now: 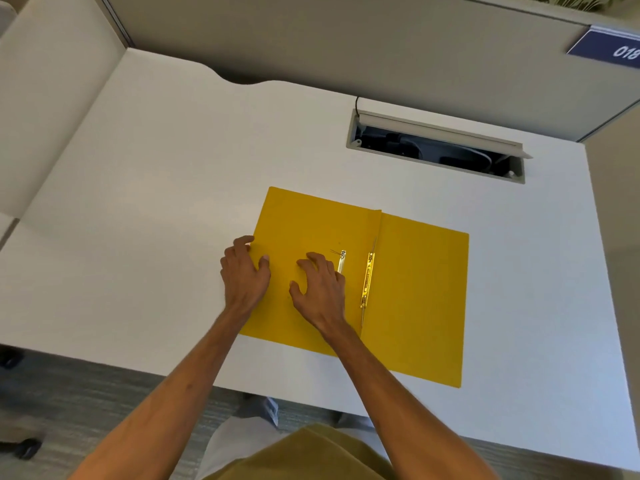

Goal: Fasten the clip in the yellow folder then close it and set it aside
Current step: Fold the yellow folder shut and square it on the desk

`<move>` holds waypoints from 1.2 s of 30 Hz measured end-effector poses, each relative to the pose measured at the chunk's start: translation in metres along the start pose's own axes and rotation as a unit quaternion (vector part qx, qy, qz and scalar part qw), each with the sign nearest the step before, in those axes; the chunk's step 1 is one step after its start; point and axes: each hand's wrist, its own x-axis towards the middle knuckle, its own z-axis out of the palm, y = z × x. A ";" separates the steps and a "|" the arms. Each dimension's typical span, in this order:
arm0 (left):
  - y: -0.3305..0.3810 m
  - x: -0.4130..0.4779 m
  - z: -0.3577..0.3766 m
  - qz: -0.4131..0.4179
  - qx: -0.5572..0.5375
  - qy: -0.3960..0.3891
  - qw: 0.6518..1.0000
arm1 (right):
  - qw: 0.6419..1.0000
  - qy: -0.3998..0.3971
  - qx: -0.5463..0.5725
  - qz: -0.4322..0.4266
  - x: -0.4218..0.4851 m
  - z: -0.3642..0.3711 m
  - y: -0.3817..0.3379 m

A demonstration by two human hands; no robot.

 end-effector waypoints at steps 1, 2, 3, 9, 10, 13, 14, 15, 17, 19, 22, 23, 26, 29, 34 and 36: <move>0.002 0.006 -0.002 -0.027 -0.024 -0.004 0.999 | 1.000 0.000 0.005 0.004 -0.001 0.000 0.000; 0.005 0.011 -0.005 -0.050 -0.046 -0.009 0.998 | 1.000 -0.002 0.012 0.009 -0.002 0.000 -0.001; 0.007 0.016 -0.008 -0.069 -0.066 -0.013 0.995 | 1.000 -0.005 0.018 0.012 -0.003 -0.001 -0.001; 0.016 0.031 -0.023 -0.110 -0.118 -0.024 0.987 | 0.994 -0.058 0.091 0.018 -0.001 -0.013 0.002; 0.018 0.030 -0.025 -0.100 -0.118 -0.025 0.988 | 0.991 -0.070 0.114 0.023 -0.001 -0.018 0.003; 0.025 0.025 -0.032 -0.084 -0.126 -0.033 0.988 | 0.980 -0.074 0.182 0.026 -0.004 -0.036 0.001; 0.030 0.024 -0.035 -0.081 -0.132 -0.036 0.987 | 0.978 -0.061 0.199 0.022 -0.006 -0.043 -0.001; 0.036 0.023 -0.040 -0.080 -0.138 -0.041 0.986 | 0.976 -0.046 0.214 0.015 -0.010 -0.050 -0.003; 0.050 0.019 -0.051 -0.073 -0.150 -0.050 0.985 | 0.970 -0.020 0.243 0.004 -0.019 -0.067 -0.008; 0.067 0.014 -0.061 -0.059 -0.168 -0.069 0.982 | 0.963 -0.010 0.268 -0.001 -0.028 -0.085 -0.012; 0.104 -0.003 -0.070 -0.037 -0.222 -0.111 0.968 | 0.956 0.006 0.295 0.004 -0.043 -0.113 -0.014; 0.117 -0.009 -0.071 -0.026 -0.233 -0.121 0.965 | 0.953 0.016 0.304 0.011 -0.048 -0.123 -0.013; 0.157 -0.034 -0.058 0.024 -0.248 -0.137 0.959 | 0.940 0.053 0.334 0.042 -0.063 -0.154 -0.003; 0.186 -0.062 -0.030 0.098 -0.243 -0.166 0.951 | 0.933 0.087 0.343 0.065 -0.079 -0.187 0.014; 0.204 -0.102 0.033 0.214 -0.172 -0.208 0.939 | 0.925 0.123 0.342 0.110 -0.100 -0.227 0.057; 0.205 -0.114 0.057 0.250 -0.143 -0.208 0.935 | 0.921 0.139 0.339 0.131 -0.108 -0.238 0.075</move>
